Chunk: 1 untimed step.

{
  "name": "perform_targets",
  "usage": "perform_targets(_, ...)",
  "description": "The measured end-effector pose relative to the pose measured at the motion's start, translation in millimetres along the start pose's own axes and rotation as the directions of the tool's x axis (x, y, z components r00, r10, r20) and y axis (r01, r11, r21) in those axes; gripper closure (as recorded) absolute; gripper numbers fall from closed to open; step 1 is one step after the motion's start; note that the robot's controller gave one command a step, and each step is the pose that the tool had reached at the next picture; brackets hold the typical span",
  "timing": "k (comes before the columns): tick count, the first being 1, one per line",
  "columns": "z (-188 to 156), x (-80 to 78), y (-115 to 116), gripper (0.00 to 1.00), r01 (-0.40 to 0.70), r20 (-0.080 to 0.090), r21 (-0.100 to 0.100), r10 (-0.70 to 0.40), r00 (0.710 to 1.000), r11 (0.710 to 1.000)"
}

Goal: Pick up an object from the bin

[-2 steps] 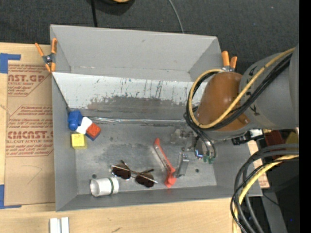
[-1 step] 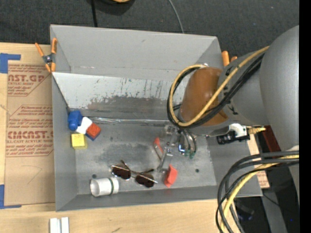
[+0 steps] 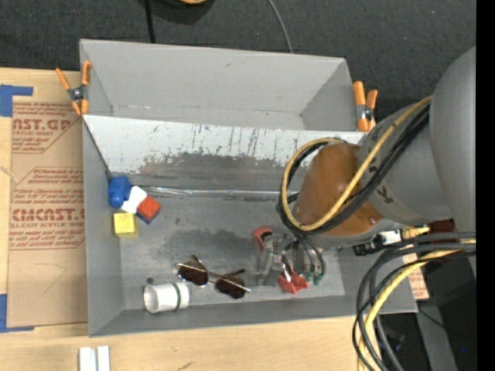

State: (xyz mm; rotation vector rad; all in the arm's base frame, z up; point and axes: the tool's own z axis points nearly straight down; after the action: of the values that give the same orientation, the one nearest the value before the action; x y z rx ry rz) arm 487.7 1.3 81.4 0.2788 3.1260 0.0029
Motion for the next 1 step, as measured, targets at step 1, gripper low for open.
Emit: perform_targets(1, 0.0, 0.0, 0.2, 0.00, 0.001, 0.000, 0.000, -0.001, 1.000, 1.000)
